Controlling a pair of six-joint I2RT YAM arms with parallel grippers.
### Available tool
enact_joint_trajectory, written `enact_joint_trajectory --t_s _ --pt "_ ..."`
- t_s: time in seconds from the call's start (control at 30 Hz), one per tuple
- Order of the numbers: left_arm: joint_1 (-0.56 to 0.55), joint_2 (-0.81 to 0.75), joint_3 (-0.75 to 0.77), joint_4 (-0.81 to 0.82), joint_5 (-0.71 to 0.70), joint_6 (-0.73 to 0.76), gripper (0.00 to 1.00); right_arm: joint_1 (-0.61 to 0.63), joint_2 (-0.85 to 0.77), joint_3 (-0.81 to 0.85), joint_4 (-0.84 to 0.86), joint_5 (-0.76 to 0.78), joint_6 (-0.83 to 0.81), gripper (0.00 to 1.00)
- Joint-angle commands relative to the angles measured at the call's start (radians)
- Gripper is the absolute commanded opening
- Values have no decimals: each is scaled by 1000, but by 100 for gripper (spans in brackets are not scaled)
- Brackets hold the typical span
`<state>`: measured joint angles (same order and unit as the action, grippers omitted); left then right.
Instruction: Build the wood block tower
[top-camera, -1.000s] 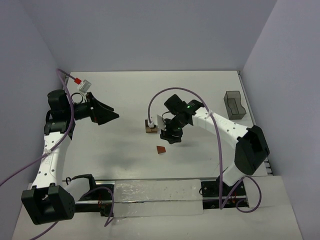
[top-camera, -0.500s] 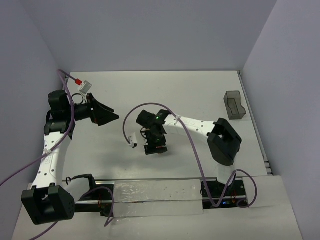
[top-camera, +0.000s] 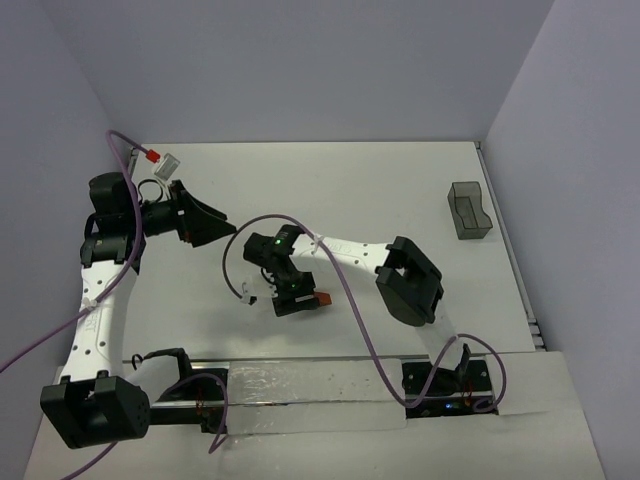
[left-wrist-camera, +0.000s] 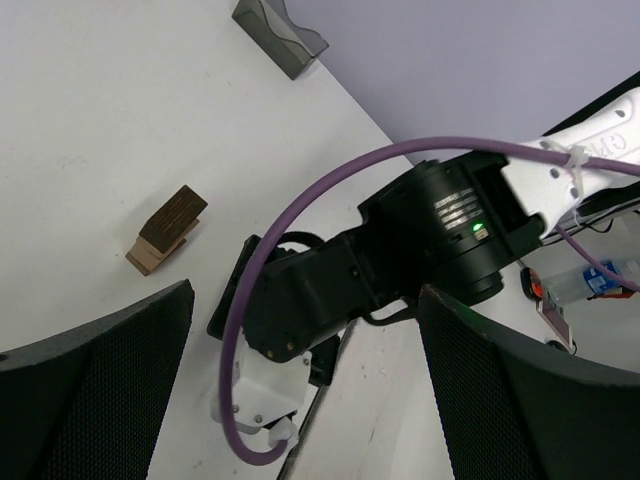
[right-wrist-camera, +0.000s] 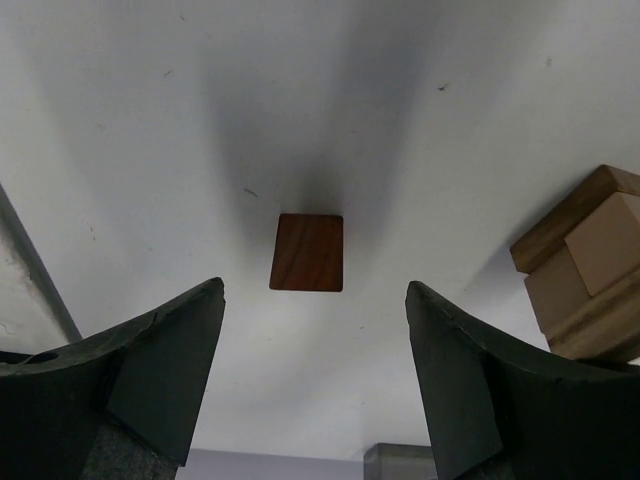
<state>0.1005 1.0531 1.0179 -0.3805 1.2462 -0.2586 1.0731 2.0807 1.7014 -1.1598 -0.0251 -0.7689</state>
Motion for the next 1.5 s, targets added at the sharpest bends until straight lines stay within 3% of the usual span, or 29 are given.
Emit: enact_joint_trajectory --t_s 0.0,1.0,1.47 --pt "8 -7 57 -23 33 -2 99 11 42 52 -78 56 20 79" --pt "10 5 54 -71 22 39 99 64 262 231 -202 166 51 73" --pt "17 9 58 -81 24 53 99 70 288 197 -202 211 50 66"
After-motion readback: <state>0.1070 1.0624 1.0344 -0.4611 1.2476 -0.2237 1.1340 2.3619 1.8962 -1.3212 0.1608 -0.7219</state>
